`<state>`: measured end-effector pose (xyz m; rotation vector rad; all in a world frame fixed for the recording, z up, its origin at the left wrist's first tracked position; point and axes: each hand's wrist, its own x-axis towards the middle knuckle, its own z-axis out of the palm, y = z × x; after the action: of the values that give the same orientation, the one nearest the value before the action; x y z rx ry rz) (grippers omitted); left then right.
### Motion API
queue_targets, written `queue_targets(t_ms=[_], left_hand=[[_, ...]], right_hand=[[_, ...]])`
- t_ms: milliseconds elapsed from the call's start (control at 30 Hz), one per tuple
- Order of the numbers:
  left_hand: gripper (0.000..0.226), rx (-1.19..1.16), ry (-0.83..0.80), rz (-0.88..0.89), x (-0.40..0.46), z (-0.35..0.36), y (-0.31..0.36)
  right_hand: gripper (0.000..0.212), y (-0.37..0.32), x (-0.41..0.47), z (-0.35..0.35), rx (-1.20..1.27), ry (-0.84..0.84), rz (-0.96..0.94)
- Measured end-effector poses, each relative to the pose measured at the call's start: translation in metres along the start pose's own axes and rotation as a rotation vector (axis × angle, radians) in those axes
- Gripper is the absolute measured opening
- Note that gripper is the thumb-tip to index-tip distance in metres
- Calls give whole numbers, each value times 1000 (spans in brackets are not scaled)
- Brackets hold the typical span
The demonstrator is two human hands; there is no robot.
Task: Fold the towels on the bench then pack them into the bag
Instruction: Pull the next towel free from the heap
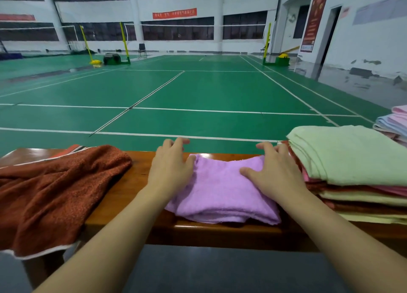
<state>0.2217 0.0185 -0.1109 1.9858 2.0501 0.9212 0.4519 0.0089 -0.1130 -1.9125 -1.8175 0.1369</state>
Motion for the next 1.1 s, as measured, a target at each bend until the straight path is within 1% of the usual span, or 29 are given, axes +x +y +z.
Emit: queue_targets(t_ms=[33,67,100,133,167,233,267,300,367,433,467,500,567,600,633,700,733,800,833,867,900,967,1000,1033,1100], left_hand=[[37,-29,6,53,-3,-3,8],[28,-42,-26,98,-7,-7,17],[23,-27,-89,129,-11,-7,25],[25,23,-182,143,-16,-6,31],[33,100,-292,151,-21,-2,35],[55,254,-501,160,-27,5,38],[60,308,-548,170,-28,7,39],[60,334,-560,181,-27,8,39],[52,333,-569,208,-22,7,39],[45,306,-557,224,-15,6,35],[43,309,-499,213,-12,7,32],[42,329,-392,187,-11,7,28],[48,381,-169,80,-8,3,22],[53,398,-112,0,-8,-4,21],[59,433,-106,-89,-5,-11,17],[70,494,-221,-195,-7,-31,17],[74,480,-337,-225,-8,-39,19],[83,351,-623,-292,-16,-45,26],[85,278,-696,-285,-20,-45,29],[83,214,-699,-238,-21,-42,31],[76,168,-676,-175,-22,-36,31],[56,81,-593,-44,-22,-24,31],[48,15,-548,-11,-23,-18,32],[43,-88,-498,-18,-25,-10,32],[36,-398,-418,-97,-25,4,29]], right_hand=[[62,-2,0,-2,-29,58,-64],[49,-2,1,-3,7,91,-149],[34,-3,0,-4,76,70,-245],[22,-4,-1,-4,141,-15,-326],[17,-4,-2,-3,171,-143,-377],[24,-3,-4,1,149,-368,-418],[30,-1,-4,2,116,-415,-415],[35,-1,-2,3,71,-417,-409],[44,-2,-1,1,-61,-403,-418],[45,-8,-2,-4,-207,-429,-420],[43,-11,-5,-6,-243,-433,-407],[42,-14,-7,-8,-240,-417,-381],[41,-14,-8,-8,-147,-325,-255],[44,-11,-5,-6,-121,-255,-171],[48,-6,-2,-4,-133,-199,-95],[57,4,4,-1,-150,-206,23],[59,6,6,-1,-132,-240,63],[59,5,8,-2,-70,-283,98],[56,4,9,-3,-43,-289,97],[54,1,7,-4,-16,-293,87],[51,-1,5,-3,18,-295,71],[38,-6,1,0,123,-259,36],[30,-7,-1,1,212,-227,36],[25,-9,-3,1,317,-198,50],[18,-11,-5,1,488,-163,99]])
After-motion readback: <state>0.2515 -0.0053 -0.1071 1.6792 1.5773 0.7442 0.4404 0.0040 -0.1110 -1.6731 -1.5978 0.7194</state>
